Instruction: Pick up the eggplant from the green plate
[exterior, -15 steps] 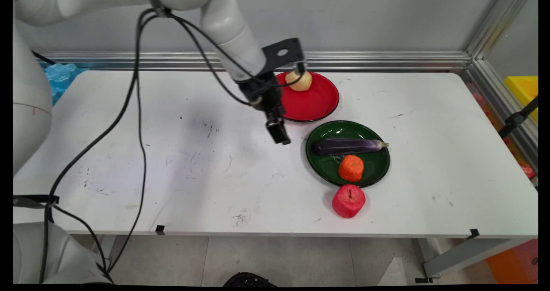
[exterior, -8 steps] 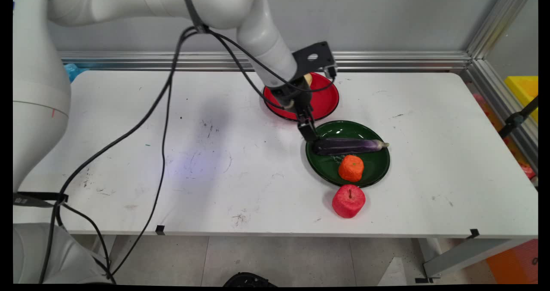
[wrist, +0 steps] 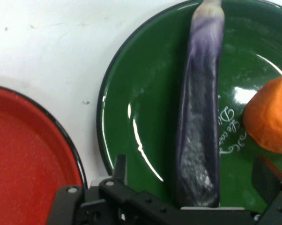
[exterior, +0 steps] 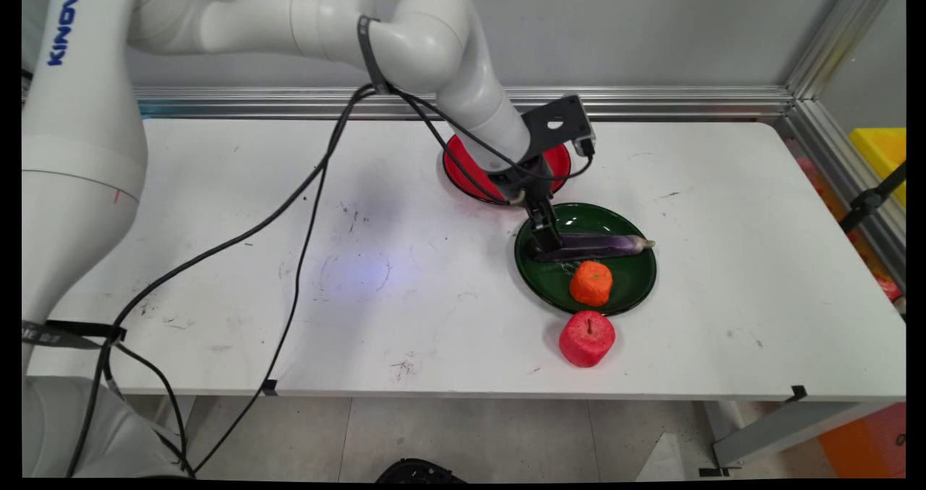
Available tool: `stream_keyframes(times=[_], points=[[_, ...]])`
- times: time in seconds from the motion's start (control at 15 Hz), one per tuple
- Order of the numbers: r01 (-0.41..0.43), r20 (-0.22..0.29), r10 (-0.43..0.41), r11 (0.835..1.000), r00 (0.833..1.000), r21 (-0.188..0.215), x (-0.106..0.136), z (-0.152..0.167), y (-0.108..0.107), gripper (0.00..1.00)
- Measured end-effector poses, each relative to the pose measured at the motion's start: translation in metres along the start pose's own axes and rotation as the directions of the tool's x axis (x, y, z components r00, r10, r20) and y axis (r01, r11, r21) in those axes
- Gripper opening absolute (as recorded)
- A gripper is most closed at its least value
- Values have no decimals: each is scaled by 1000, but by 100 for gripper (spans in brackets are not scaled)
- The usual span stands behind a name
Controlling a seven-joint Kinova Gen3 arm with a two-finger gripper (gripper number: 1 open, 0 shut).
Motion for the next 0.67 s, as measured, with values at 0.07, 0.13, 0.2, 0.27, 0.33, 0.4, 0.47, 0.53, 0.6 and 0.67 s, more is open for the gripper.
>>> stream_keyframes(times=[0.07, 0.13, 0.2, 0.27, 0.33, 0.4, 0.47, 0.53, 0.6, 0.67], points=[[-2, -3, 2, 1000, 1000, 1, 0, 5, 1, 100], [-4, -5, 4, 1000, 1000, 3, 1, 11, 1, 100], [-5, -8, 5, 1000, 1000, 5, 1, 16, 1, 100], [-6, -10, 6, 1000, 1000, 6, 1, 20, 2, 100], [-7, -11, 7, 1000, 1000, 6, 1, 23, 2, 100], [-8, -13, 8, 1000, 1000, 6, 1, 27, 2, 100], [-9, -14, 9, 1000, 1000, 5, 1, 31, 3, 100], [-10, -16, 10, 1000, 1000, 4, 1, 35, 4, 100], [-11, -17, 12, 1000, 1000, 4, 1, 39, 4, 100], [-13, -18, 13, 1000, 1000, 3, 0, 41, 5, 100]])
